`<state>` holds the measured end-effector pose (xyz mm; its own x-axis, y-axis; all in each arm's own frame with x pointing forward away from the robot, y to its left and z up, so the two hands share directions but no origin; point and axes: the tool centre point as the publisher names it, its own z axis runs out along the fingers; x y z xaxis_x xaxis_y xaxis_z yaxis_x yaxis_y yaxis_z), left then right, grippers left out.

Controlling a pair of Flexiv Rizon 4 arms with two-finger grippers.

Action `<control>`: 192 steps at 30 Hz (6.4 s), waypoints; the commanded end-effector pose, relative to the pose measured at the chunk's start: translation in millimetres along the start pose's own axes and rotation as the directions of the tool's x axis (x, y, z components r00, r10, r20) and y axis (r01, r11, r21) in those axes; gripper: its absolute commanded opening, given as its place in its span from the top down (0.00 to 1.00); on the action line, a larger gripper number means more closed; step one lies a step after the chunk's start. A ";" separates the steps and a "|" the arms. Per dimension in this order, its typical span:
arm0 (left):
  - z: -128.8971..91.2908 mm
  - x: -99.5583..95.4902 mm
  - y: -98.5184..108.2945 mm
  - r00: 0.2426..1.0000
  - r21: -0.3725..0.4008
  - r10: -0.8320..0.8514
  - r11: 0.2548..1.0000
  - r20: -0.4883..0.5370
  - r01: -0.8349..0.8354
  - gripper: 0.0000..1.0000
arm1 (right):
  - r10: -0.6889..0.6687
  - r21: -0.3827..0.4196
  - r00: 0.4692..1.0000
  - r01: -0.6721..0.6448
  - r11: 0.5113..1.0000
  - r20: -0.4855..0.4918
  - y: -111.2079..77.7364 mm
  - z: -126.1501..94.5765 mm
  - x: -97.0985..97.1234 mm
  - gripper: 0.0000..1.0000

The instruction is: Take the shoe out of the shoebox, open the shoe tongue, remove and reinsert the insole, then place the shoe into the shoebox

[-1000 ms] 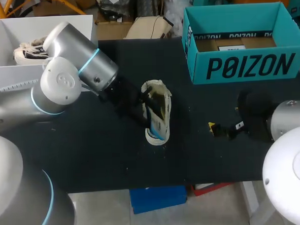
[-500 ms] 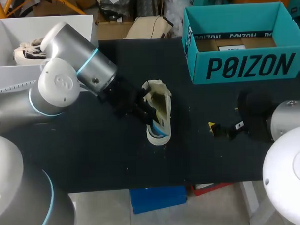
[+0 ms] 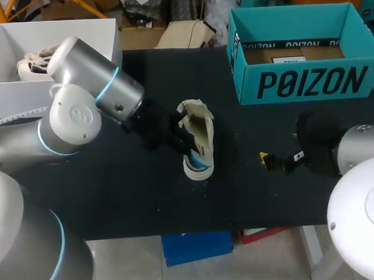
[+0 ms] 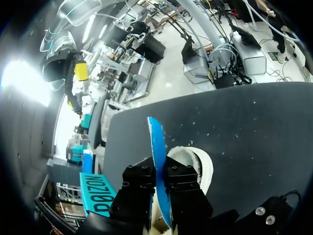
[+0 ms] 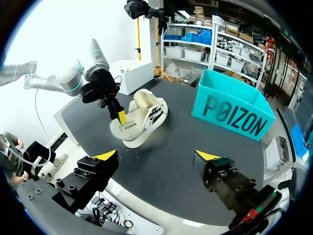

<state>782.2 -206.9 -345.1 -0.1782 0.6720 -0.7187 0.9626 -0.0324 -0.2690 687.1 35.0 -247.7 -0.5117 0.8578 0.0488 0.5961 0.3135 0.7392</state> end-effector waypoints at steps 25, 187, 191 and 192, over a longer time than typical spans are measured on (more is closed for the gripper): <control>9.7 5.8 51.1 0.997 -0.088 -0.070 0.994 -0.037 0.066 1.00 | 0.001 -0.004 1.000 -0.001 1.000 0.002 -1.6 0.4 1.1 0.00; 7.5 -29.4 110.4 0.942 -0.079 -0.331 0.939 0.052 0.334 1.00 | 0.001 -0.004 1.000 -0.001 1.000 0.002 -1.6 0.4 1.1 0.00; 14.7 -29.2 111.0 0.944 -0.075 -0.327 0.941 0.036 0.329 1.00 | 0.001 -0.004 1.000 -0.001 1.000 0.002 -1.6 0.4 1.1 0.00; 15.9 -29.1 111.2 0.944 -0.074 -0.327 0.941 0.035 0.329 1.00 | 0.001 -0.004 1.000 -0.001 1.000 0.002 -1.6 0.4 1.1 0.00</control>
<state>888.2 -235.5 -359.8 -0.4907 0.6161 -0.6161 0.8626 0.2439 -0.4431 687.1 34.9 -247.7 -0.5117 0.8578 0.0488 0.5960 0.3135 0.7392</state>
